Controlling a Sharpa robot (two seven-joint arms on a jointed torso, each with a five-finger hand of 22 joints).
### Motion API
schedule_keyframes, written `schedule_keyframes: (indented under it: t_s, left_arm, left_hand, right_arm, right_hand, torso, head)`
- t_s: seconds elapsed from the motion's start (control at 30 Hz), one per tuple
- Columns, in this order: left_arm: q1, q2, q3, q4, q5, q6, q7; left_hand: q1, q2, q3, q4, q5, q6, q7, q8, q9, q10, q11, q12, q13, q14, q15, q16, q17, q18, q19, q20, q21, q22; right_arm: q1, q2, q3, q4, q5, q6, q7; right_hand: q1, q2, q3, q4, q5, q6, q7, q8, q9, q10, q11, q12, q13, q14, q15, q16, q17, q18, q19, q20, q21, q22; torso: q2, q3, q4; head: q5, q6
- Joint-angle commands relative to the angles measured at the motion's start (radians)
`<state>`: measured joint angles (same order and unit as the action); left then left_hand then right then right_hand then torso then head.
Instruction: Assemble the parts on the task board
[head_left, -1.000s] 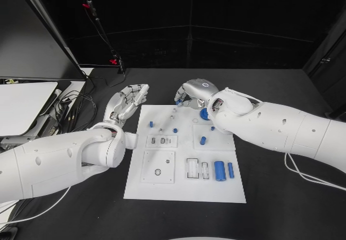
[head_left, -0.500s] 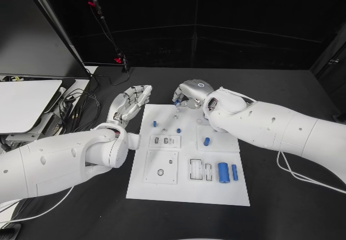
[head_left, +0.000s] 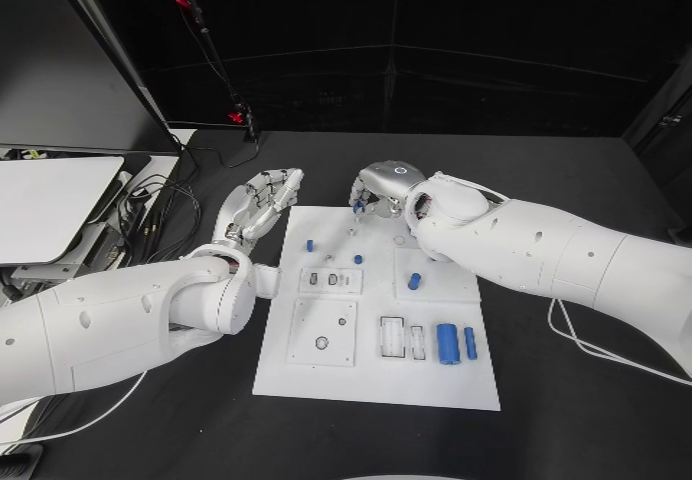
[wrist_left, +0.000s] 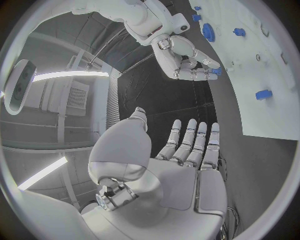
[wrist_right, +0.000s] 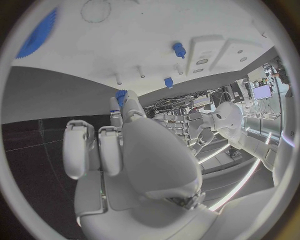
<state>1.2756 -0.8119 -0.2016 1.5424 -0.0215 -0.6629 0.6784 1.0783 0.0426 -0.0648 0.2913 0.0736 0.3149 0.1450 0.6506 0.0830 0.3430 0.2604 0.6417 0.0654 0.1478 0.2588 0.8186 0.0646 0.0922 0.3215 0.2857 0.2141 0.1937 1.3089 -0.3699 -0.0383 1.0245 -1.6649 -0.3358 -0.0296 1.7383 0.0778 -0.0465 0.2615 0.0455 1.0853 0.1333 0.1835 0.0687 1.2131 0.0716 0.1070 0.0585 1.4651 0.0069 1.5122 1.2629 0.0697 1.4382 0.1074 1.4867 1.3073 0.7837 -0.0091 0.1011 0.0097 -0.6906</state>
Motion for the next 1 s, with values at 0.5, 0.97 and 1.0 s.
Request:
schedule_keyframes:
  t_s: [0.5,0.97,1.0]
  left_arm:
    - [0.002,0.001,0.001,0.001,-0.008,0.012,0.312]
    - [0.002,0.001,0.001,0.000,-0.008,0.010,0.312]
    - [0.002,0.001,0.001,-0.001,-0.008,0.010,0.312]
  left_hand:
    - [0.003,0.009,-0.006,-0.001,0.004,0.004,0.151,0.006,-0.002,0.005,0.001,0.006,0.000,0.004,0.000,0.005,0.000,0.006,-0.002,0.000,0.003,0.000]
    - [0.003,0.009,-0.006,-0.001,0.004,0.004,0.151,0.006,-0.002,0.005,0.001,0.006,0.000,0.004,0.000,0.005,0.000,0.006,-0.002,0.000,0.003,0.000]
    - [0.003,0.009,-0.006,-0.001,0.004,0.004,0.151,0.006,-0.002,0.005,0.001,0.006,0.000,0.004,0.000,0.005,0.000,0.006,-0.002,0.000,0.003,0.000]
  right_arm:
    - [-0.002,0.035,0.001,-0.050,-0.017,0.026,-0.010]
    - [-0.009,0.050,0.001,-0.074,-0.016,0.050,-0.015]
    - [-0.010,0.050,0.001,-0.075,-0.016,0.052,-0.016]
  right_hand:
    - [0.009,-0.005,0.007,0.006,0.003,0.002,0.005,-0.013,0.000,0.003,0.005,-0.015,0.001,0.055,-0.003,-0.004,-0.001,-0.019,0.006,0.004,0.001,0.041]
    - [0.010,-0.006,0.009,0.006,0.003,0.002,0.006,-0.015,-0.001,0.002,0.006,-0.019,0.001,0.055,-0.002,-0.004,-0.001,-0.019,0.005,0.005,0.001,0.041]
    - [0.010,-0.006,0.009,0.006,0.003,0.002,0.006,-0.015,-0.001,0.002,0.006,-0.019,0.001,0.055,-0.002,-0.004,-0.001,-0.019,0.005,0.005,0.001,0.041]
  torso:
    - [0.001,-0.0012,0.0004]
    - [0.000,-0.0020,-0.0025]
    - [0.000,-0.0018,-0.0024]
  head:
    - [-0.001,-0.012]
    - [0.001,-0.022]
    - [0.001,-0.022]
